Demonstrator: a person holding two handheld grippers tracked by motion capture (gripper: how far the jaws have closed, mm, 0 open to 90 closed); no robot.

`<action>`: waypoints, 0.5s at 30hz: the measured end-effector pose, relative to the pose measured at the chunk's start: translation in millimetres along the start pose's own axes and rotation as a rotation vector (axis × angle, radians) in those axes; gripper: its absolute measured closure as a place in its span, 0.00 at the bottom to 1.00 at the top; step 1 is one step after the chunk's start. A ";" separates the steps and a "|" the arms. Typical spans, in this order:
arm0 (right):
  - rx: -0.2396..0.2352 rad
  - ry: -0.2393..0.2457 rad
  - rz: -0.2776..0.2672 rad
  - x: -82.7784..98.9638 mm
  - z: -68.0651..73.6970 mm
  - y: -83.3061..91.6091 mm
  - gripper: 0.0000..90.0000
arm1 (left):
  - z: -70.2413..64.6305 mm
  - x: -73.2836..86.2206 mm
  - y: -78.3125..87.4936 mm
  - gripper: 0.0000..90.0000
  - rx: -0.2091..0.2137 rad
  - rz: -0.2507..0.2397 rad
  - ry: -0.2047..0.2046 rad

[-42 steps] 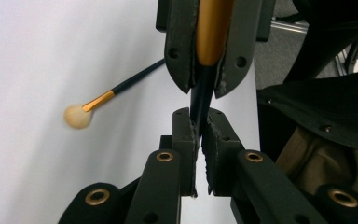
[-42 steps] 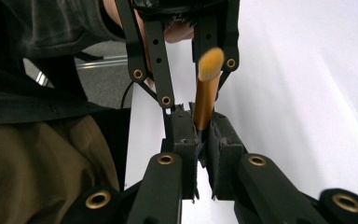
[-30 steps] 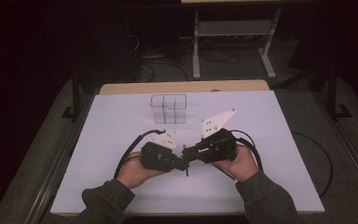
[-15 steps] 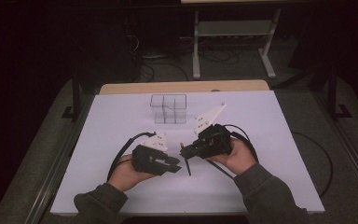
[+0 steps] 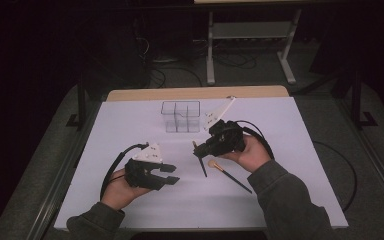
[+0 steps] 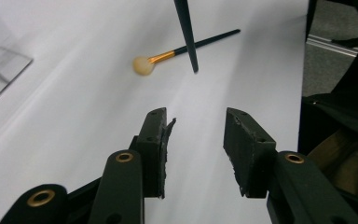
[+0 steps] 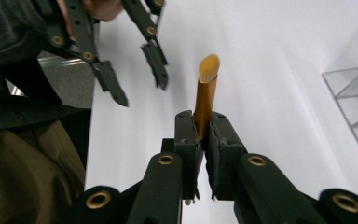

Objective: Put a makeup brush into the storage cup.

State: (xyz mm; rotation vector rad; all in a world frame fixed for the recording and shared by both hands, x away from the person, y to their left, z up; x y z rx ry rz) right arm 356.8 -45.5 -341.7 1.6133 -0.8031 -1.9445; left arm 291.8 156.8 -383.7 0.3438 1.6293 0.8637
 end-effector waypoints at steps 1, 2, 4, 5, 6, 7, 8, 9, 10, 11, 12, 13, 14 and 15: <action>0.003 -0.003 0.006 -0.9 -2.4 0.3 0.92 | 0.1 1.6 0.9 0.63 -0.008 -0.001 0.006; 0.003 0.000 0.006 -2.0 -5.0 0.3 0.92 | 0.5 3.2 2.0 0.62 -0.013 0.009 0.003; 0.007 -0.007 0.008 -4.2 -9.2 0.6 0.92 | 0.7 6.9 4.3 0.60 -0.020 0.009 0.007; 0.010 -0.003 0.015 -5.1 -12.0 0.9 0.92 | 0.1 8.1 5.2 0.60 -0.022 0.009 0.017; 0.010 -0.006 0.015 -5.9 -13.5 1.1 0.92 | 0.8 10.0 6.3 0.59 -0.029 0.011 0.012; 0.009 -0.007 0.017 -6.8 -15.9 1.3 0.92 | 0.9 11.6 6.7 0.59 -0.032 0.005 0.015; 0.009 -0.002 0.023 -7.8 -18.4 1.7 0.92 | 1.4 14.2 7.6 0.59 -0.039 0.010 0.020; 0.020 -0.010 0.024 -9.2 -20.8 2.2 0.92 | 1.8 16.1 8.3 0.58 -0.040 0.013 0.019; 0.019 -0.015 0.025 -10.2 -23.0 2.7 0.92 | 1.9 17.8 8.4 0.58 -0.040 0.012 0.023; 0.019 -0.011 0.024 -11.1 -25.6 2.7 0.92 | 2.1 18.9 8.6 0.58 -0.042 0.011 0.023; 0.021 -0.012 0.027 -11.9 -27.3 2.9 0.92 | 2.2 20.7 9.2 0.58 -0.049 0.016 0.025; 0.025 -0.021 0.030 -13.2 -29.5 3.2 0.92 | 2.3 22.0 9.7 0.57 -0.052 0.017 0.026; 0.025 -0.017 0.032 -14.5 -32.0 3.3 0.92 | 2.4 22.9 10.1 0.57 -0.054 0.015 0.030; 0.030 -0.020 0.031 -16.0 -34.0 3.6 0.92 | 2.5 24.1 10.2 0.56 -0.058 0.013 0.034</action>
Point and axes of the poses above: each handheld gripper's, and its own axes: y roughly backward along the jaws, x roughly out of its underside, z roughly to its left, the point moved 4 cm from there along -y, roughly forward along the jaws, and after that the axes turned 1 degree about -x, right-handed, at the moved point
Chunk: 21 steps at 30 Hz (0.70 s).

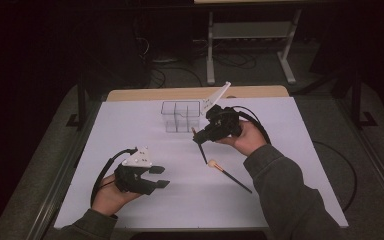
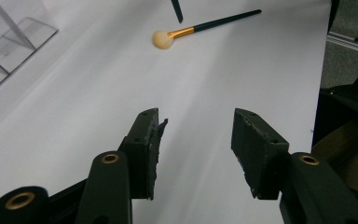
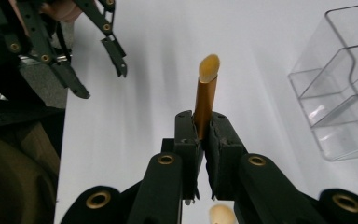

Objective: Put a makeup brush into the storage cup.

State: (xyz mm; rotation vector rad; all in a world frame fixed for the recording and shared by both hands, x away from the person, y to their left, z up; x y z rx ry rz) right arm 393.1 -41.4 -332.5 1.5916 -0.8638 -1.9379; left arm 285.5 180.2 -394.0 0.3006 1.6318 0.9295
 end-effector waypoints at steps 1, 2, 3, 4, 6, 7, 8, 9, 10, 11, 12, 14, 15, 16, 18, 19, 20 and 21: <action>-0.001 0.001 -0.002 -1.4 -2.2 -0.1 0.92 | 0.3 1.1 0.0 0.56 -0.004 0.000 -0.002; 0.000 0.002 -0.002 -2.9 -4.1 -0.4 0.92 | 1.0 2.8 0.2 0.56 -0.007 0.011 -0.008; 0.002 -0.002 0.000 -4.4 -6.0 -0.6 0.92 | 1.1 4.1 -0.3 0.55 -0.013 0.013 -0.005; 0.002 -0.001 -0.002 -6.1 -7.9 -1.1 0.92 | 1.2 5.5 -0.7 0.55 -0.018 0.012 0.001; 0.008 0.001 0.003 -9.5 -11.6 -1.1 0.92 | 2.2 8.4 -0.5 0.54 -0.020 0.018 0.002; 0.007 0.000 0.004 -11.3 -13.4 -0.9 0.92 | 2.4 9.5 -0.6 0.54 -0.023 0.017 0.006; 0.008 0.001 0.005 -12.9 -15.3 -0.9 0.92 | 3.4 11.0 0.1 0.54 -0.024 0.029 0.002; 0.008 0.001 0.009 -14.5 -17.1 -0.3 0.92 | 3.1 11.8 -0.6 0.53 -0.024 0.020 0.015; 0.010 0.004 0.007 -16.2 -19.2 0.0 0.92 | 3.3 12.8 -0.9 0.52 -0.025 0.014 0.018; 0.013 0.001 0.006 -17.8 -20.9 0.8 0.92 | 3.5 13.8 -0.5 0.52 -0.026 0.014 0.018; 0.015 0.000 0.003 -19.2 -22.8 1.5 0.92 | 4.4 15.0 0.0 0.52 -0.029 0.024 0.010; 0.023 0.000 0.002 -21.9 -26.1 2.7 0.92 | 4.9 16.7 -0.2 0.51 -0.038 0.024 0.022; 0.027 -0.005 0.005 -23.8 -27.9 4.0 0.92 | 5.6 17.3 -0.2 0.51 -0.042 0.023 0.017; 0.029 -0.007 0.000 -25.4 -29.5 4.6 0.92 | 5.7 18.3 0.2 0.50 -0.040 0.032 0.017; 0.029 -0.005 -0.002 -27.6 -33.6 5.2 0.92 | 4.9 19.5 -0.1 0.49 -0.039 0.031 0.027; 0.040 -0.004 0.000 -28.6 -35.5 5.2 0.92 | 5.0 19.9 -0.2 0.49 -0.042 0.031 0.028; 0.041 -0.008 0.000 -29.8 -37.3 5.4 0.92 | 5.2 20.2 -0.1 0.48 -0.044 0.032 0.028; 0.039 -0.015 -0.002 -30.8 -38.4 5.6 0.92 | 5.6 20.5 0.3 0.48 -0.048 0.035 0.025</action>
Point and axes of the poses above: each handheld gripper's, and its own axes: y roughly backward along the jaws, x roughly out of its underside, z roughly to its left, the point moved 4 cm from there along -y, roughly forward along the jaws, and after that the axes turned 1 degree about -x, right-handed, at the moved point
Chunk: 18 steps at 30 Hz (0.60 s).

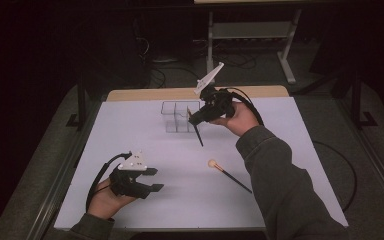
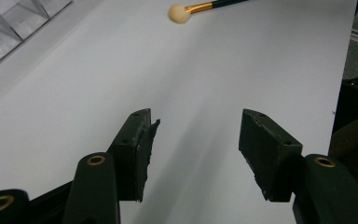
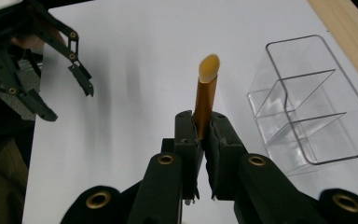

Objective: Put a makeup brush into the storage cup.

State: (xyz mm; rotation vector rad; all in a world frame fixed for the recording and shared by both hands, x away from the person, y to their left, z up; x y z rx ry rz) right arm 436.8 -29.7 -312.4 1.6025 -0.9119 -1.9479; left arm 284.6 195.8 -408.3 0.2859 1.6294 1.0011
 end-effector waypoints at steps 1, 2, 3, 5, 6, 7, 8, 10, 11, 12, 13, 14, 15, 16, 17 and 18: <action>0.004 0.007 -0.002 -1.9 -2.7 0.4 0.92 | -0.1 0.7 0.2 0.48 -0.002 0.004 0.004; 0.008 0.007 -0.008 -3.6 -4.4 0.9 0.92 | 0.2 1.2 0.1 0.47 -0.003 0.001 0.002; 0.011 0.000 -0.006 -5.0 -5.5 1.5 0.92 | 0.0 1.5 -0.3 0.47 -0.003 -0.004 0.010; 0.009 -0.002 -0.006 -7.6 -9.1 1.1 0.92 | 1.2 2.7 -0.1 0.47 -0.006 0.006 0.002; 0.012 -0.005 -0.007 -9.0 -10.8 0.6 0.92 | 1.4 3.0 0.1 0.46 -0.008 0.007 0.003; 0.010 -0.003 -0.007 -10.9 -13.3 0.1 0.92 | 1.5 3.4 0.0 0.46 -0.007 0.004 0.005; 0.011 -0.004 -0.007 -12.1 -14.5 -0.1 0.92 | 1.8 3.7 0.6 0.46 -0.008 0.010 0.003; 0.016 -0.006 -0.005 -14.9 -18.2 -0.7 0.92 | 1.7 4.3 0.5 0.46 -0.011 0.005 0.009; 0.014 -0.007 -0.003 -16.3 -20.0 -1.7 0.92 | 2.2 4.6 0.9 0.46 -0.013 0.008 0.004; 0.013 -0.012 0.000 -17.9 -21.6 -2.3 0.92 | 2.6 4.8 1.1 0.46 -0.014 0.008 0.001; 0.012 -0.005 -0.001 -19.5 -23.9 -3.0 0.92 | 2.5 5.0 1.1 0.46 -0.012 0.008 0.004; 0.016 -0.005 0.000 -21.2 -25.6 -3.2 0.92 | 2.6 5.2 1.2 0.45 -0.010 0.007 0.004; 0.014 -0.005 -0.004 -22.5 -26.8 -3.8 0.92 | 3.0 5.4 1.6 0.45 -0.009 0.007 -0.002; 0.016 -0.005 -0.002 -24.4 -28.8 -4.2 0.92 | 2.4 5.6 1.6 0.45 -0.005 0.003 0.004; 0.016 -0.007 0.002 -25.8 -30.0 -4.6 0.92 | 2.2 5.7 2.0 0.45 -0.004 0.001 0.006; 0.017 -0.005 0.003 -27.2 -31.5 -5.3 0.92 | 2.2 5.6 2.5 0.45 -0.005 0.001 0.007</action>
Point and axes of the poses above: each handheld gripper's, and its own axes: y roughly backward along the jaws, x roughly out of its underside, z roughly to its left, the point moved 4 cm from there along -y, roughly forward along the jaws, and after that the axes turned 1 degree about -x, right-handed, at the moved point
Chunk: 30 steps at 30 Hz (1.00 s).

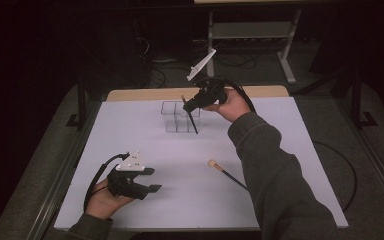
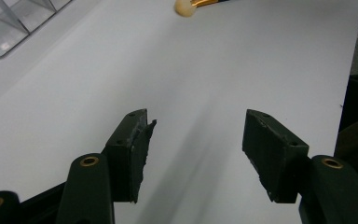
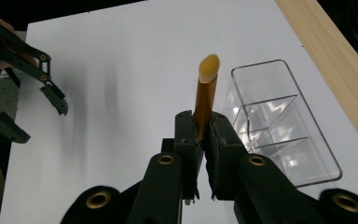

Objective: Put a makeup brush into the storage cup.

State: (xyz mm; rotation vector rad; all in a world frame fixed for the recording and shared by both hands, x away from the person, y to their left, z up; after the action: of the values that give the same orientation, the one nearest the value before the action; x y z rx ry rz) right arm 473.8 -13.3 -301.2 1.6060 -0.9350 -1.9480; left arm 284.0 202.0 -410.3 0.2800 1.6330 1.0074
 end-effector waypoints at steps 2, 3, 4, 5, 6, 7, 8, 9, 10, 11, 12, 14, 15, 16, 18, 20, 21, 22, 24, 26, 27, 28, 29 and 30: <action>-0.002 -0.005 0.003 -3.2 -1.7 -0.8 0.92 | 0.4 -0.3 0.8 0.45 -0.001 0.000 -0.004; 0.004 0.003 0.003 -4.5 -3.2 -0.8 0.92 | 0.5 -0.1 0.7 0.45 -0.002 -0.002 -0.006; 0.009 0.002 0.004 -6.5 -4.8 -1.1 0.92 | 0.6 0.1 0.8 0.45 -0.002 0.000 -0.009; 0.011 0.004 0.007 -7.6 -6.0 -1.2 0.92 | 0.5 0.4 0.7 0.45 -0.002 0.002 -0.011; 0.008 -0.004 0.007 -9.2 -6.8 -1.5 0.92 | 0.0 0.6 0.6 0.45 0.000 0.003 -0.008; 0.012 -0.002 0.007 -11.4 -8.7 -1.3 0.92 | 0.2 0.7 0.7 0.44 -0.001 0.003 -0.011; 0.011 -0.006 0.004 -12.9 -9.3 -1.5 0.92 | 0.0 0.6 0.6 0.44 -0.001 0.001 -0.008; 0.014 -0.002 0.003 -15.1 -11.1 -1.3 0.92 | -0.2 0.5 0.5 0.44 0.000 -0.002 -0.005; 0.011 -0.004 -0.002 -17.0 -12.2 -1.6 0.92 | -0.3 0.4 0.5 0.44 0.000 -0.003 -0.003; 0.011 0.000 -0.002 -18.2 -13.5 -2.1 0.92 | 0.3 0.6 0.8 0.44 -0.001 0.002 -0.010; 0.020 -0.001 0.004 -20.4 -15.4 -2.3 0.92 | 0.2 0.6 0.8 0.44 0.000 0.001 -0.008; 0.023 0.003 0.007 -24.0 -18.6 -3.4 0.92 | 0.3 0.8 0.6 0.44 0.000 -0.006 -0.003; 0.026 0.001 0.005 -25.5 -19.5 -3.7 0.92 | 0.9 1.1 1.0 0.44 -0.001 -0.006 -0.005; 0.020 -0.005 -0.004 -27.6 -21.0 -4.7 0.92 | 2.0 1.6 1.9 0.44 -0.001 0.001 -0.014; 0.026 -0.003 -0.003 -30.2 -24.7 -6.1 0.92 | 1.6 1.7 2.6 0.44 -0.001 -0.002 -0.004; 0.034 -0.010 -0.001 -32.8 -27.9 -7.4 0.92 | 1.7 1.6 3.1 0.44 -0.002 -0.002 -0.008; 0.038 -0.005 -0.001 -33.9 -30.2 -8.0 0.92 | 1.6 1.8 3.0 0.44 -0.003 -0.003 -0.009; 0.036 -0.015 -0.004 -35.3 -31.2 -8.4 0.92 | 1.5 1.8 3.2 0.44 -0.004 -0.002 -0.010; 0.038 -0.016 -0.012 -38.0 -34.1 -9.4 0.92 | 1.4 1.8 3.7 0.45 -0.013 -0.003 -0.012; 0.049 -0.014 -0.012 -40.5 -37.2 -9.9 0.92 | 1.3 1.7 4.2 0.45 -0.011 -0.007 -0.005; 0.048 -0.009 -0.011 -41.6 -38.9 -10.7 0.92 | 0.7 1.4 4.1 0.45 -0.009 -0.013 0.006; 0.050 -0.016 -0.010 -42.7 -39.9 -11.6 0.92 | 1.0 1.4 4.2 0.45 -0.009 -0.013 0.004; 0.049 -0.013 -0.014 -43.7 -41.0 -12.7 0.92 | 1.0 1.5 4.3 0.44 -0.009 -0.012 0.005; 0.052 -0.013 -0.014 -44.9 -42.5 -13.4 0.92 | 0.9 1.6 4.2 0.44 -0.009 -0.011 0.005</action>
State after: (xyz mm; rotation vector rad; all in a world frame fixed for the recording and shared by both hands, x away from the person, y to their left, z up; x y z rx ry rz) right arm 526.2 18.3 -285.0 1.6350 -0.9889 -1.9610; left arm 282.9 206.1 -408.3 0.2629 1.6326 1.0074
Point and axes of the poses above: each handheld gripper's, and its own axes: y roughly backward along the jaws, x roughly out of its underside, z roughly to its left, the point moved 4 cm from there along -y, roughly forward along the jaws, and after that the axes turned 1 degree about -x, right-handed, at the moved point
